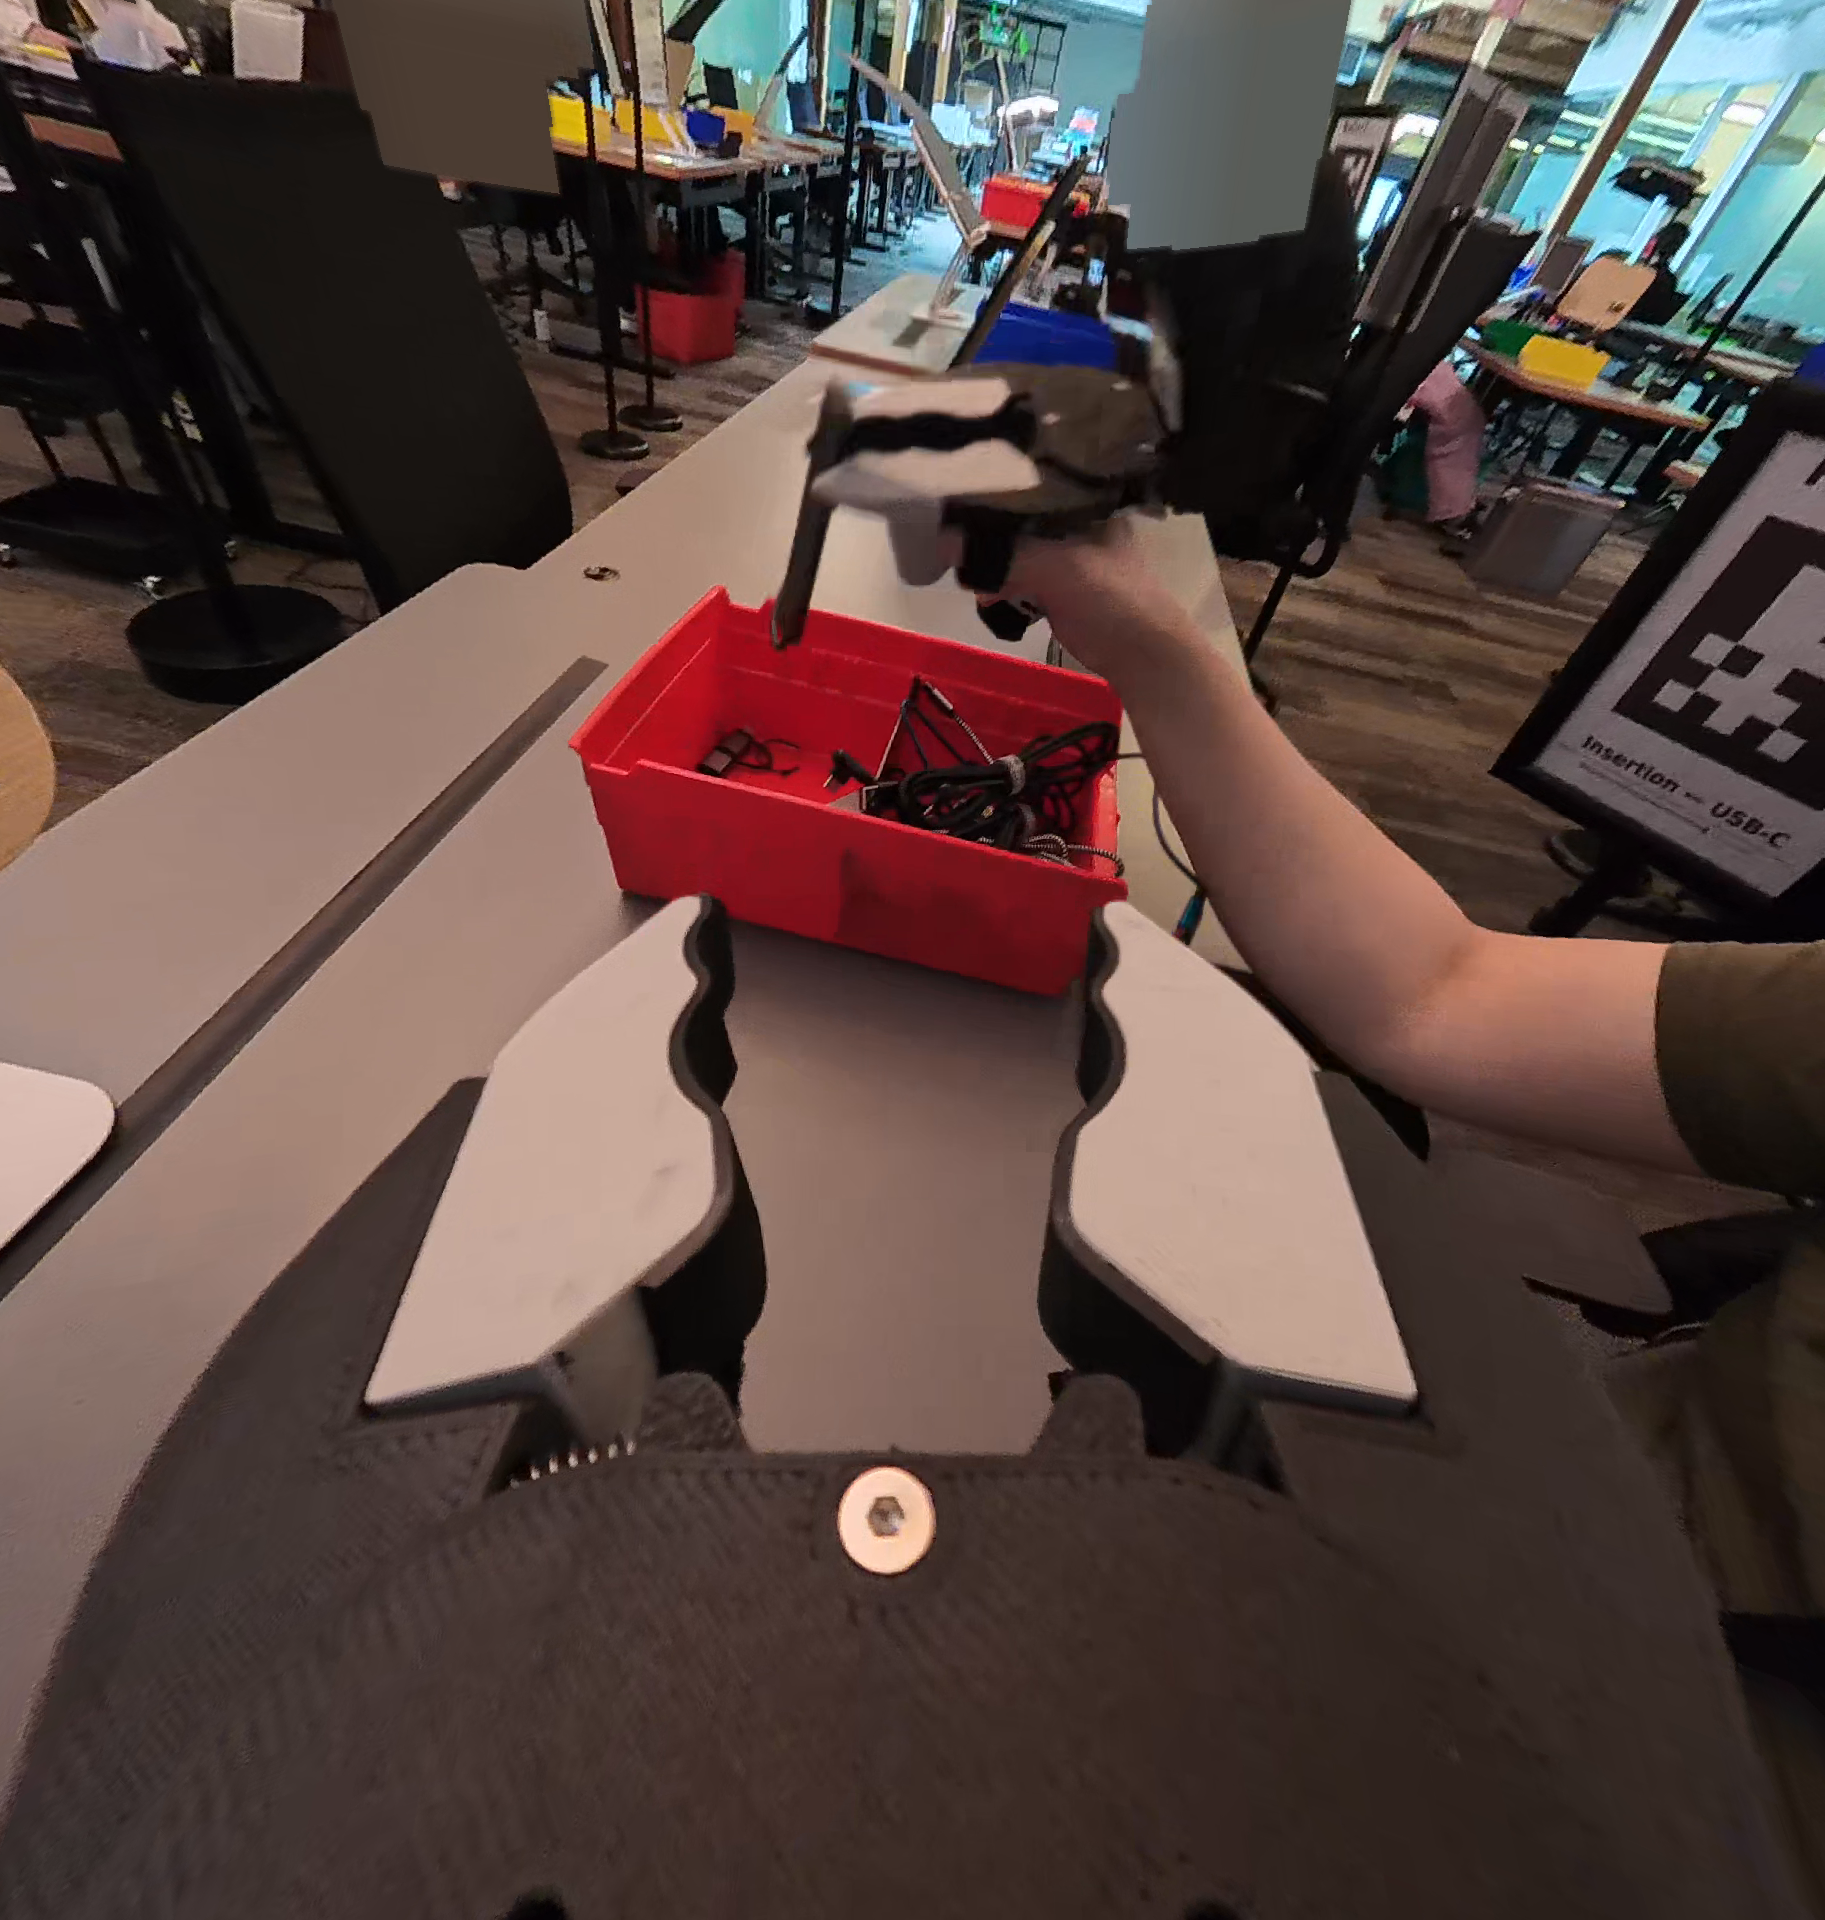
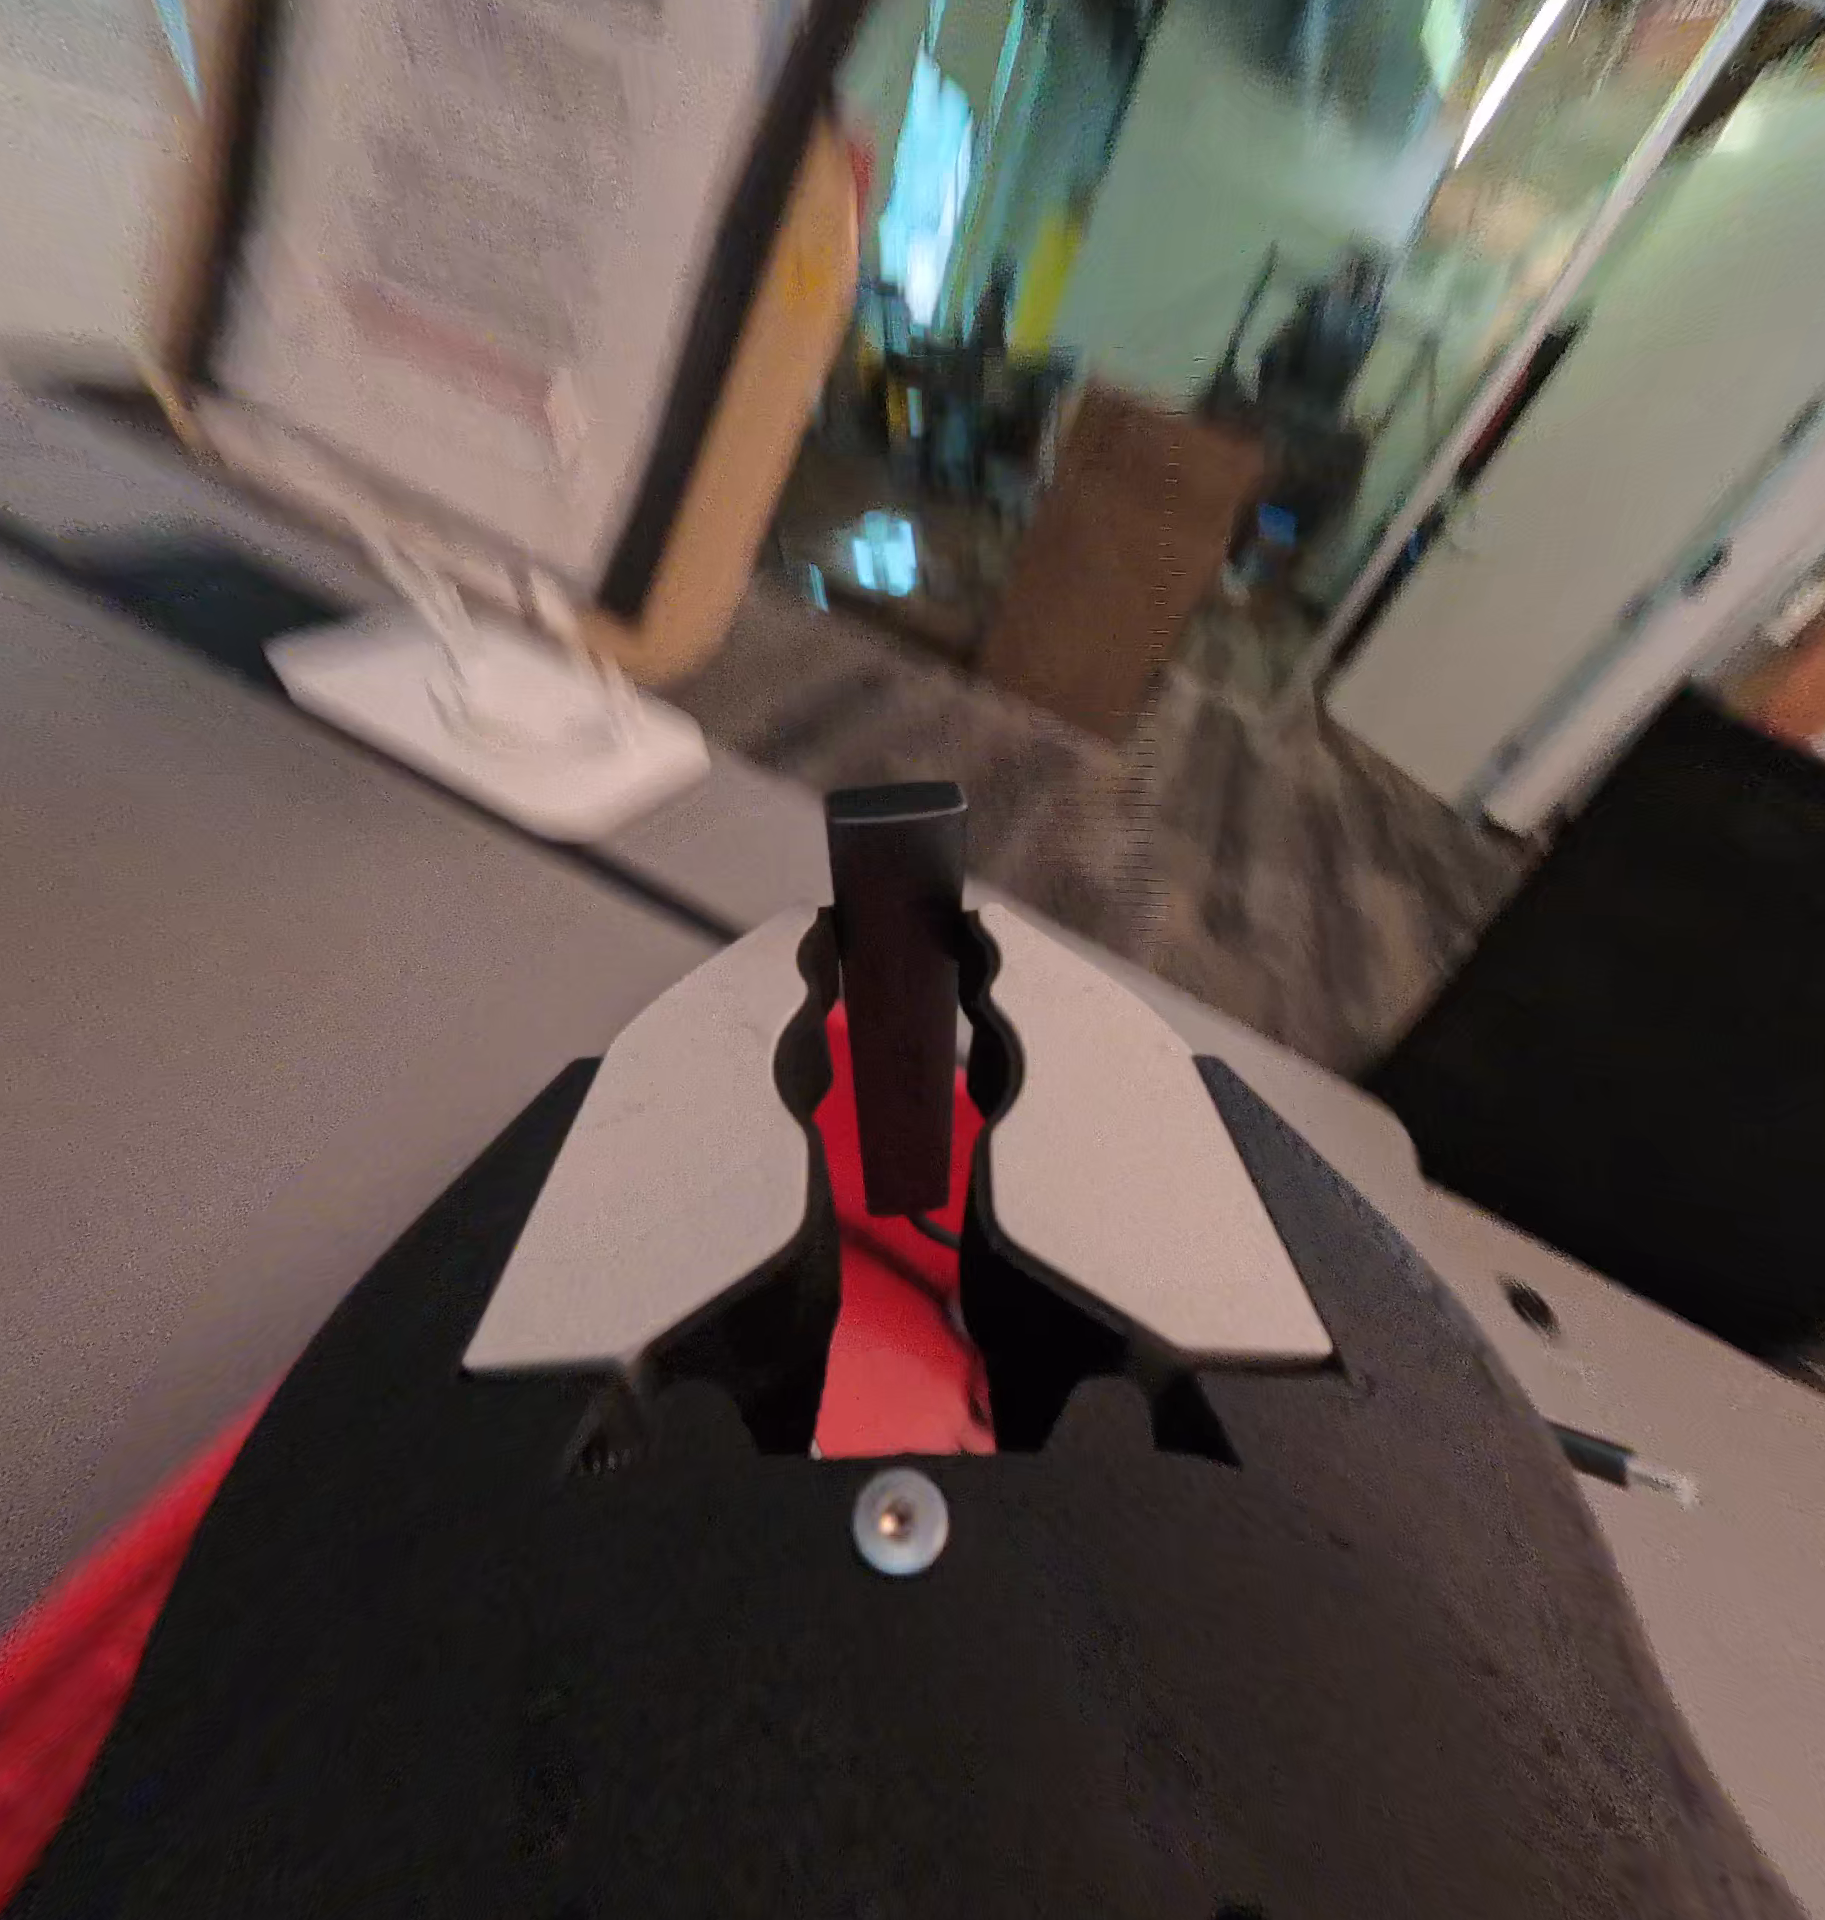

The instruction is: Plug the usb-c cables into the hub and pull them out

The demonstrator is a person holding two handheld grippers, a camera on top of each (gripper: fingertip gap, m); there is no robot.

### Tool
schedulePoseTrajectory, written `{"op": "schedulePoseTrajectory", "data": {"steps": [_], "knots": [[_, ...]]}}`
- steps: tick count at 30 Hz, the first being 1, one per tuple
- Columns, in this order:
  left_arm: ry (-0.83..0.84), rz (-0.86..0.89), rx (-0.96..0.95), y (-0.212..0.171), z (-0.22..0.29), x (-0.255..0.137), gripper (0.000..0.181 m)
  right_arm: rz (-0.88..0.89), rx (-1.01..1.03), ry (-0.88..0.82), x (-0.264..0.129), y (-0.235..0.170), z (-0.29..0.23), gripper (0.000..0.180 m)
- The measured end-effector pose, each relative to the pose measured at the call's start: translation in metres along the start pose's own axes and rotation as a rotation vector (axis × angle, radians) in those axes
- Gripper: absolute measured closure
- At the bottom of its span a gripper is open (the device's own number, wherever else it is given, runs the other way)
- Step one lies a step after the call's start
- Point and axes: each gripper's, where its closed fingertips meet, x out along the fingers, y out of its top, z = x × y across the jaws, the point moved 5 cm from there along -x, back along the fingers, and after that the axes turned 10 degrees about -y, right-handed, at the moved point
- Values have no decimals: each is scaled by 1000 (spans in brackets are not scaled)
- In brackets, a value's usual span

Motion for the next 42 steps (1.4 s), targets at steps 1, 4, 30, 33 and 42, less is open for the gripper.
{"op": "schedulePoseTrajectory", "data": {"steps": [1, 4, 30, 33, 42], "knots": [[-4, -14, -3, -2, 0, 2, 116, -132, -90, -10, 9, -21, -1, 157], [0, -56, 0, -6, 0, 8, 116, -402, -229, 66, 30, -66, -16, 157], [479, 81, 105, 45, 11, -93, 113, -1029, 251, -75, -81, -123, 53, 122], [809, -2, 70, 53, -1, -157, 106, -1191, 359, -36, -93, -162, 53, 131], [1144, -315, -808, -127, -33, -346, 96, -1348, 394, 91, -92, -189, 34, 172]]}}
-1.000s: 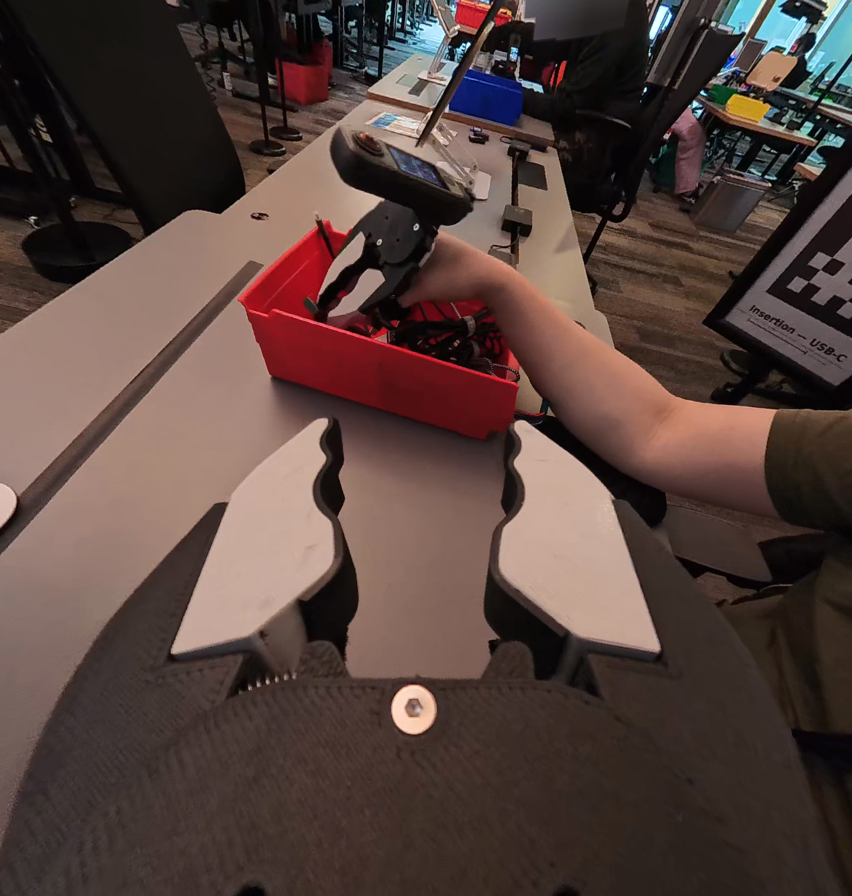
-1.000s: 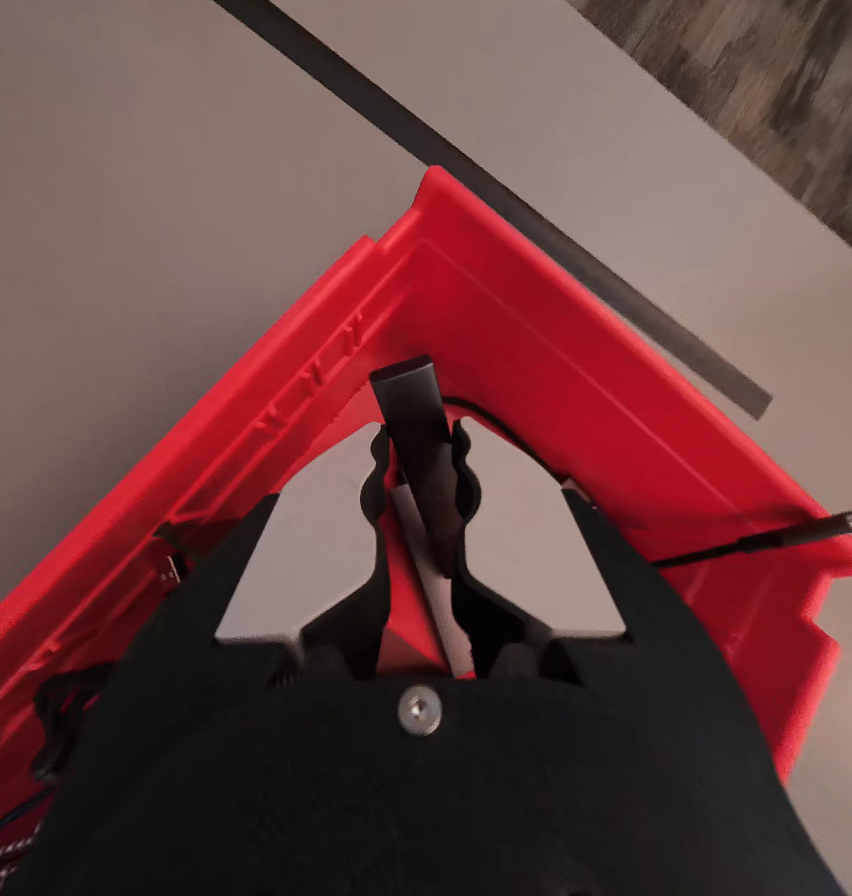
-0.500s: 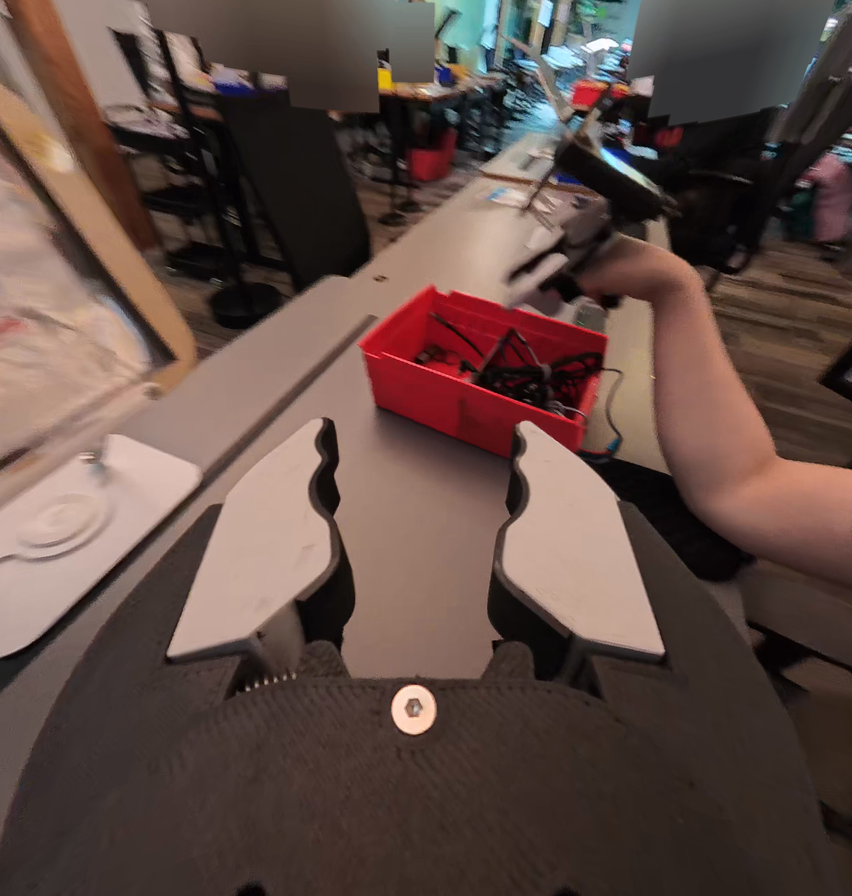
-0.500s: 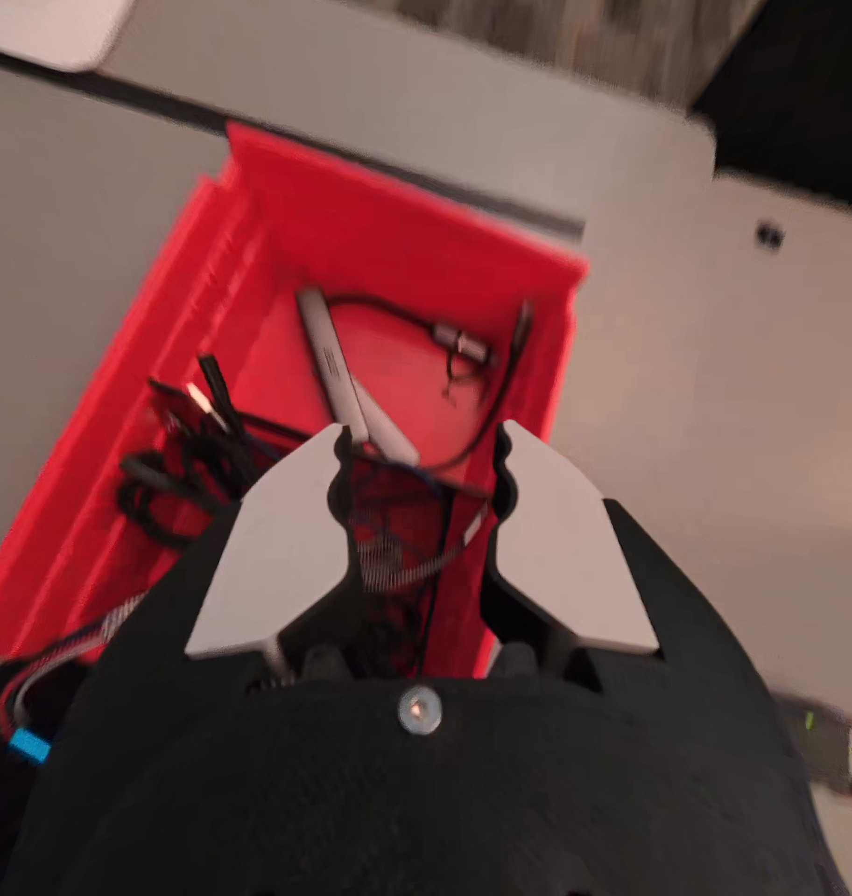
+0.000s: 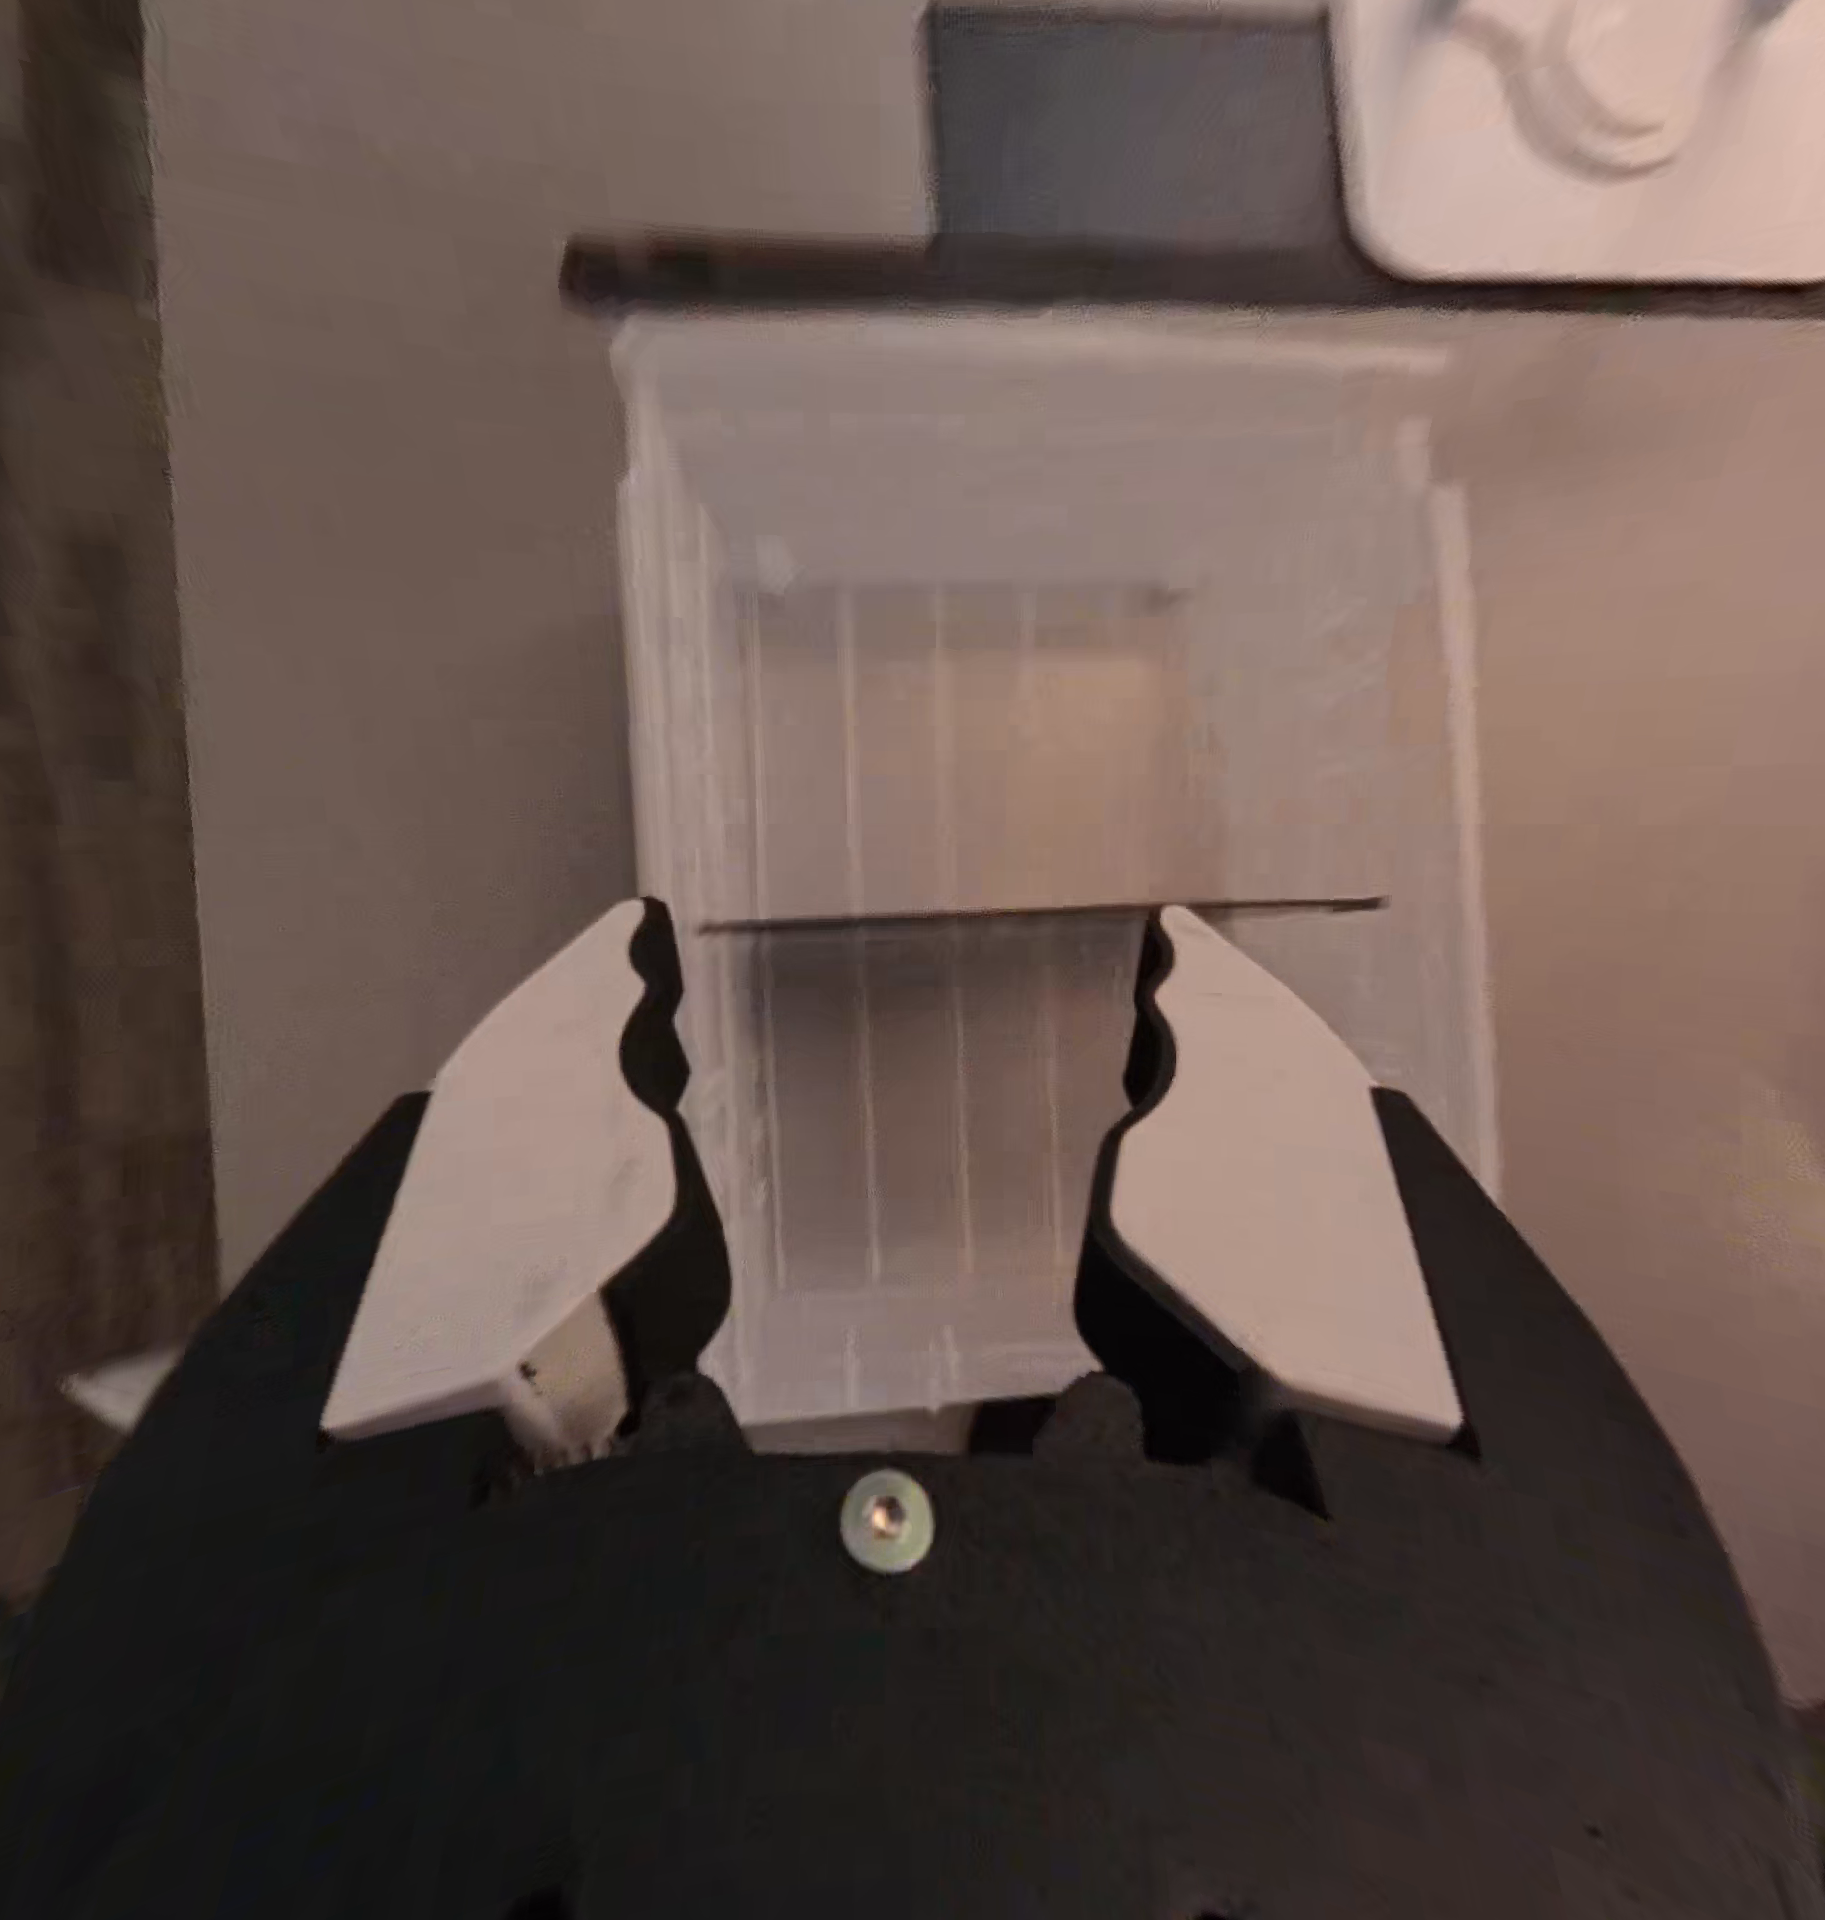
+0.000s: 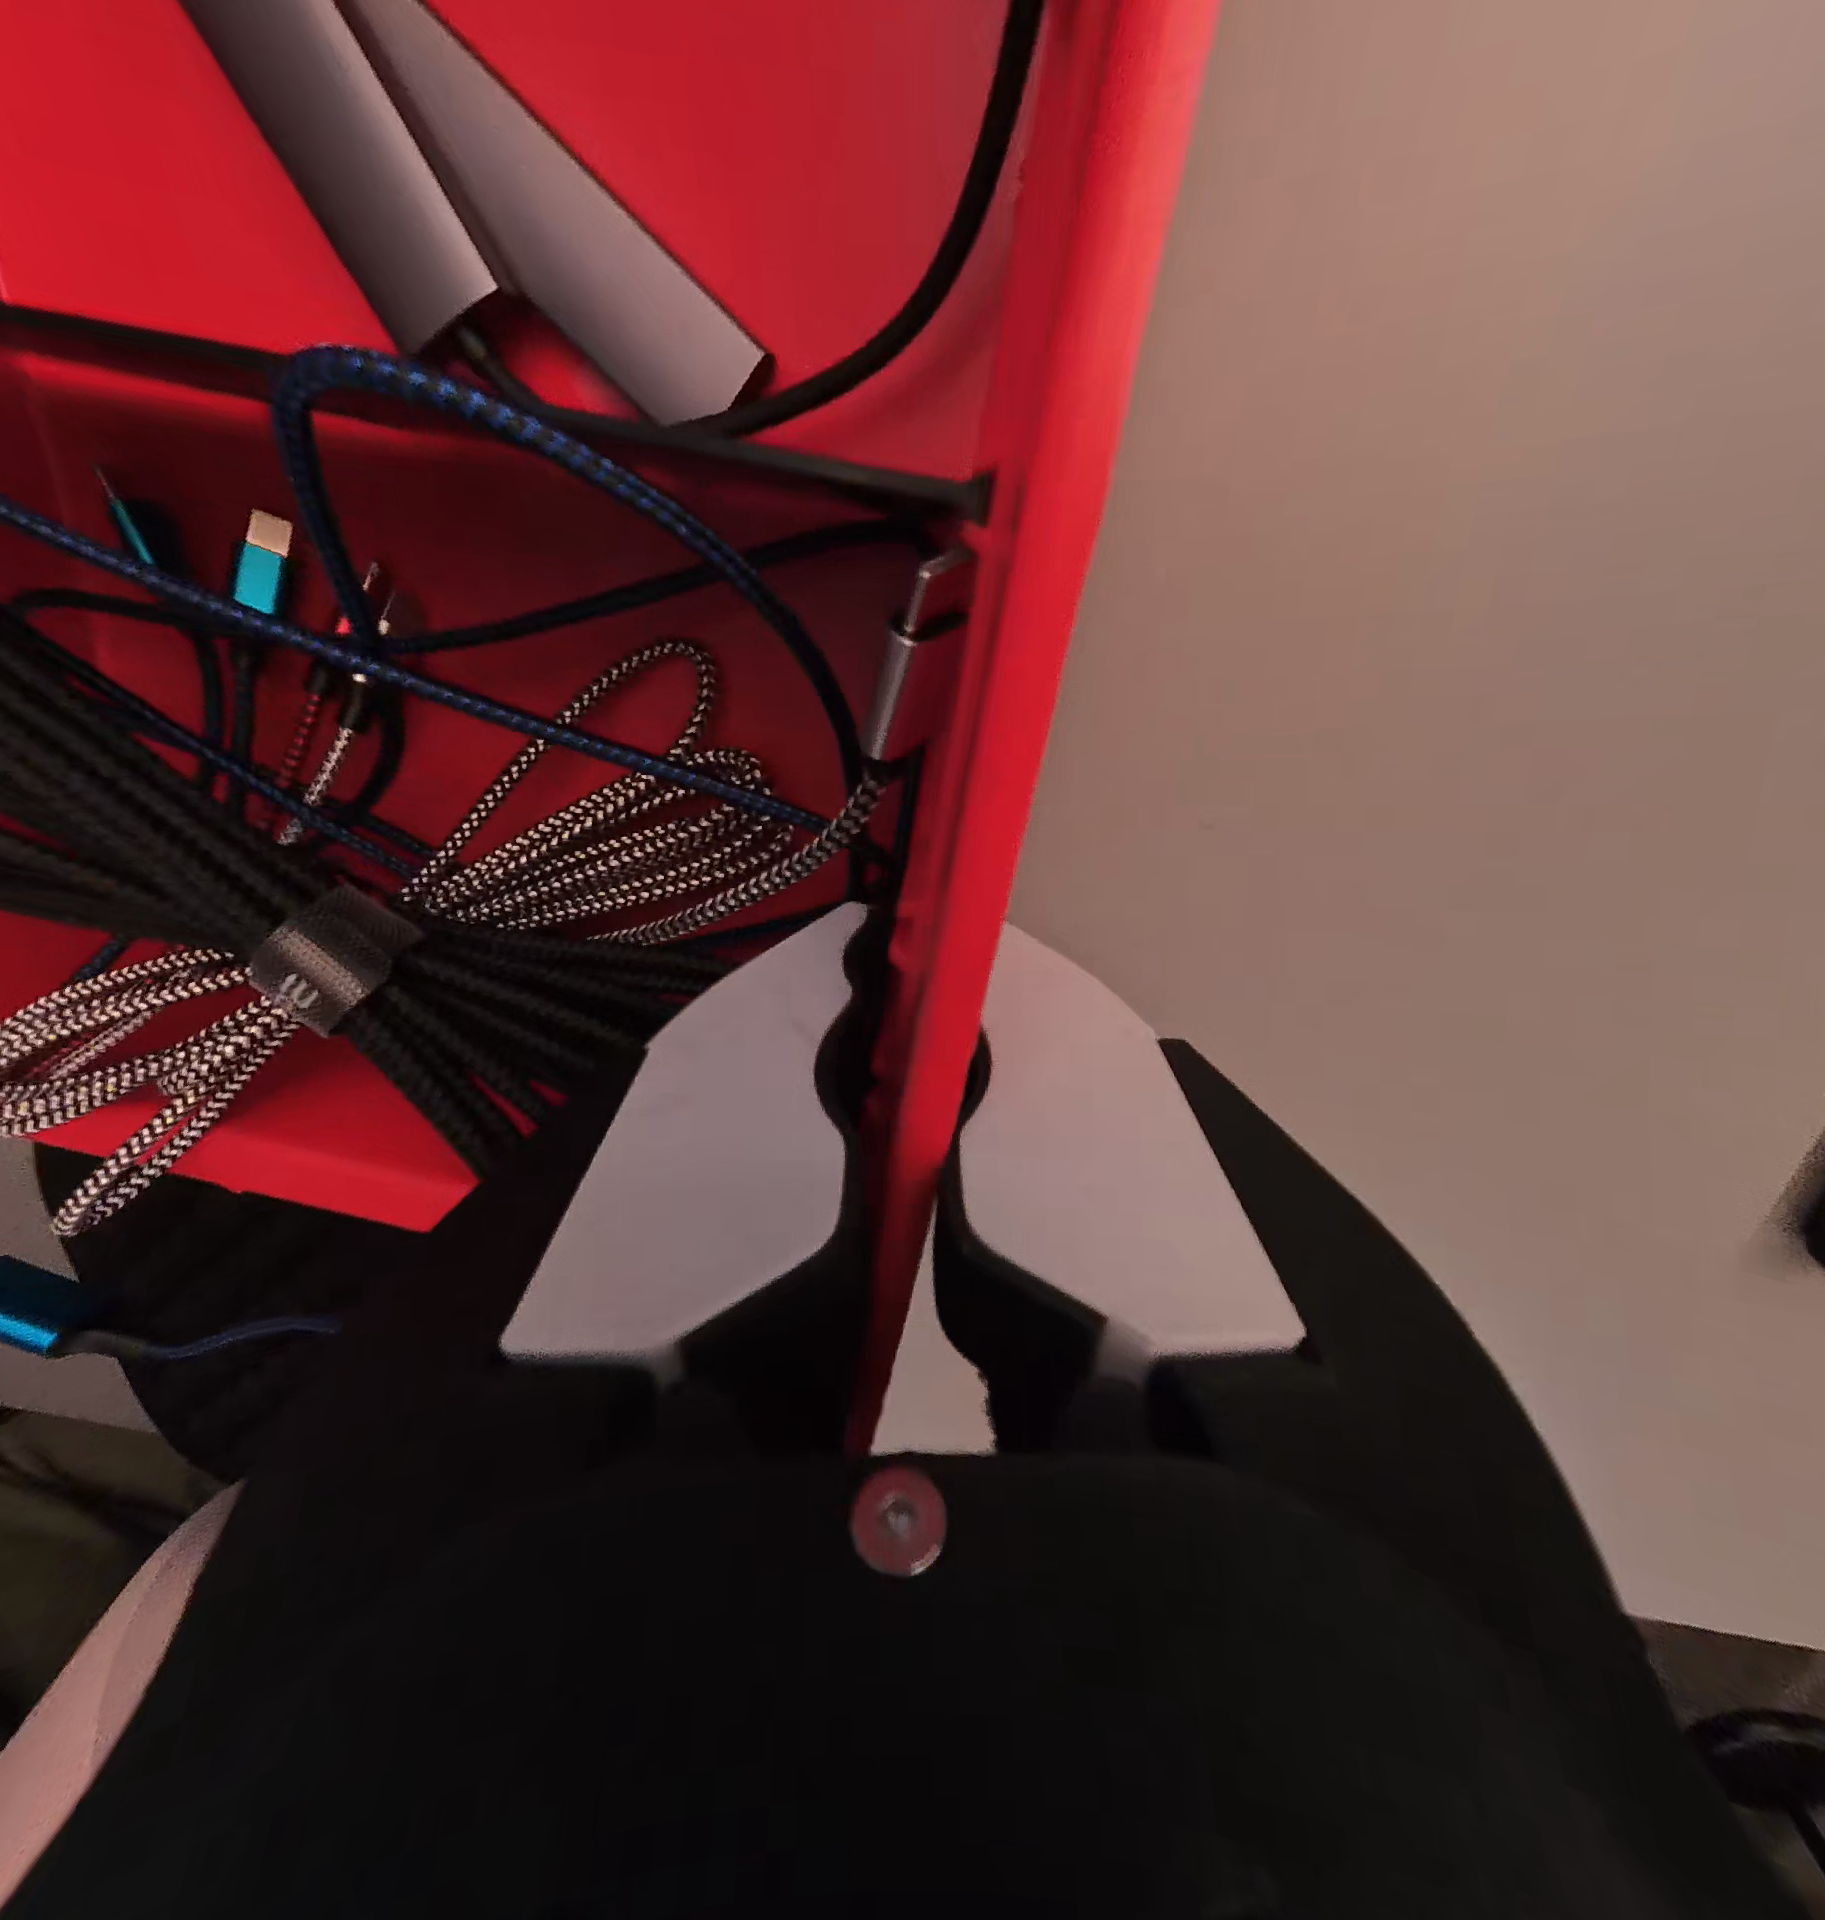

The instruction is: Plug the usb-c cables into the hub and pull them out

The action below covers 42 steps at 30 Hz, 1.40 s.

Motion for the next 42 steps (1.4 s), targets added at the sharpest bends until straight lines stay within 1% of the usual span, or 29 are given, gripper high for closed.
{"op": "schedulePoseTrajectory", "data": {"steps": [2, 4, 7, 10, 14, 16, 17, 19, 22, 23, 24, 25, 26, 28, 30, 34, 38, 40, 42], "knots": [[-37, -14, -72, -13, -26, 2, 104, -4, -8, -9, 0, 1, -3, 171], [-76, -33, -123, -25, -45, 5, 104, -6, -14, -8, 1, 3, -6, 171], [-100, -132, -168, -46, -62, 13, 105, -11, -38, 0, 0, 4, -14, 171], [-130, -235, -189, -63, -63, 23, 108, -24, -57, 7, 0, 7, -24, 171], [-153, -414, -210, -88, -58, 34, 116, -55, -80, 10, 1, 11, -38, 171], [-187, -470, -228, -95, -54, 38, 128, -71, -106, 19, 1, 13, -47, 170], [-203, -488, -242, -97, -52, 40, 138, -80, -121, 22, 1, 14, -52, 170], [-193, -511, -261, -96, -51, 43, 139, -102, -135, 26, 0, 18, -63, 169], [-113, -594, -179, -96, -46, 47, 141, -130, -180, 50, 1, 24, -83, 168], [-80, -635, -133, -97, -42, 49, 147, -141, -188, 53, 1, 26, -90, 168], [-60, -675, -90, -97, -37, 52, 160, -151, -196, 51, 1, 28, -97, 168], [-77, -713, -51, -97, -28, 56, 172, -161, -206, 47, 1, 30, -104, 169], [-114, -750, -11, -97, -15, 62, 173, -166, -219, 44, 1, 33, -111, 169], [-132, -781, 30, -91, 8, 74, 168, -179, -243, 38, 1, 36, -126, 169], [-118, -800, 24, -84, 27, 85, 172, -188, -271, 30, 1, 40, -141, 168], [-110, -819, 98, -79, 64, 101, 170, -200, -320, 1, 1, 43, -170, 166], [-45, -880, 108, -86, 82, 108, 163, -237, -362, -30, -2, 40, -199, 161], [-41, -925, 134, -91, 87, 111, 158, -250, -376, -58, -2, 38, -210, 158], [-56, -948, 145, -94, 90, 113, 158, -240, -403, -83, -3, 39, -215, 155]]}}
